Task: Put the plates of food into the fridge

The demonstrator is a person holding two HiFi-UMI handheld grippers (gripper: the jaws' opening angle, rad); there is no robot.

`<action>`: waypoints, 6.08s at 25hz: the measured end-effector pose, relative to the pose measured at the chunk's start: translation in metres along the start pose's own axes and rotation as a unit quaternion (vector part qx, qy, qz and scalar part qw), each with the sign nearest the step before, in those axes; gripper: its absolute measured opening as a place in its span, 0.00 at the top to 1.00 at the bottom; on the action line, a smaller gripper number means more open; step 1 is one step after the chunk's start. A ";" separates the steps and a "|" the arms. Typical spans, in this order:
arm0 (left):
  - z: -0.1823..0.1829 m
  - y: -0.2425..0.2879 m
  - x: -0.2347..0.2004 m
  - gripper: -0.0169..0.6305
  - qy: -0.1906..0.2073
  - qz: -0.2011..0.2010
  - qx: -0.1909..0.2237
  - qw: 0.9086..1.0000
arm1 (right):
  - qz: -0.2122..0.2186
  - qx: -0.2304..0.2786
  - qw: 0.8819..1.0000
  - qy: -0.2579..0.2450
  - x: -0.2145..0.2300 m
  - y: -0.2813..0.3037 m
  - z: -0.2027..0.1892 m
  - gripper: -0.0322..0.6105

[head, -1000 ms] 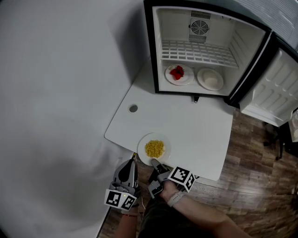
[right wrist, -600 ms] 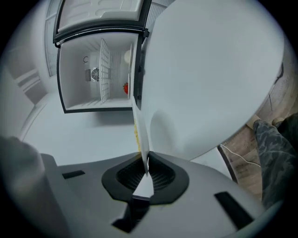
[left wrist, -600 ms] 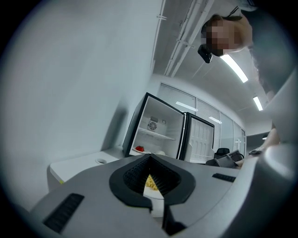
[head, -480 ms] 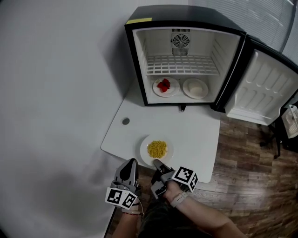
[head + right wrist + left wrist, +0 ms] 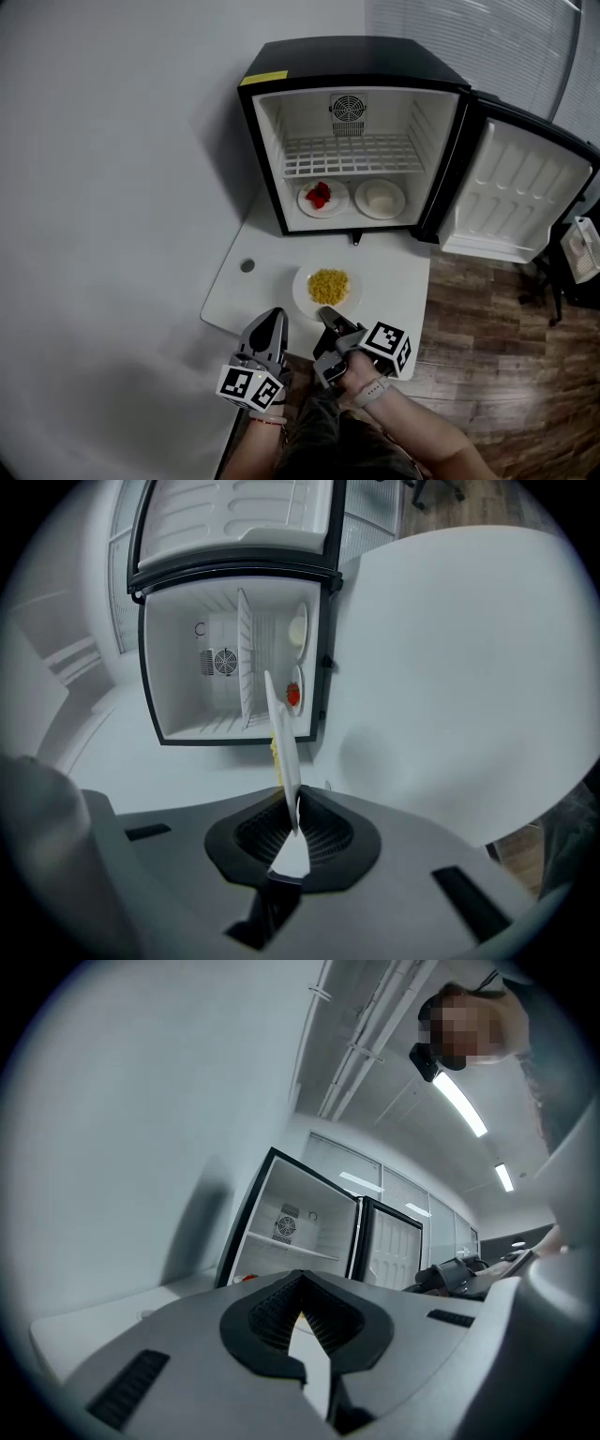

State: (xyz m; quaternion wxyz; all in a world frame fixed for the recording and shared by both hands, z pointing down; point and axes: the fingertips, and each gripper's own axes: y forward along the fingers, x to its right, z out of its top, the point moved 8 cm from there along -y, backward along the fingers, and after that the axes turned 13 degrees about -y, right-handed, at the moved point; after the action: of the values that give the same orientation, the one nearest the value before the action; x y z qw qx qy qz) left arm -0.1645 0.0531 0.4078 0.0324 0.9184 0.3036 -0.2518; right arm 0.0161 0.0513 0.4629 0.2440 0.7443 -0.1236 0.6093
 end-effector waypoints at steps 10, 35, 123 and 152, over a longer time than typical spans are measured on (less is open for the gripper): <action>0.041 0.082 -0.034 0.96 0.004 -0.019 0.021 1.000 | 0.032 0.021 0.999 -0.011 -0.055 0.062 0.068 0.92; 0.086 0.182 -0.113 0.96 -0.011 -0.007 0.036 0.999 | 0.058 0.052 0.997 0.028 -0.117 0.200 0.158 0.92; 0.083 0.174 -0.140 0.96 -0.018 -0.050 -0.014 0.999 | -0.008 0.008 0.751 -0.660 -0.116 0.137 0.090 0.60; 0.041 0.054 -0.003 0.96 -0.014 -0.095 -0.058 0.994 | -0.069 0.120 0.730 -0.669 -0.079 -0.090 0.063 0.94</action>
State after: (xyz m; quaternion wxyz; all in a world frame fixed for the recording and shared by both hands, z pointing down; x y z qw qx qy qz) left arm -0.1534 -0.0014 0.3685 0.0655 0.8785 0.4026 -0.2487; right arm 0.0947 0.0865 0.3585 0.0482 0.9889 -0.1296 -0.0550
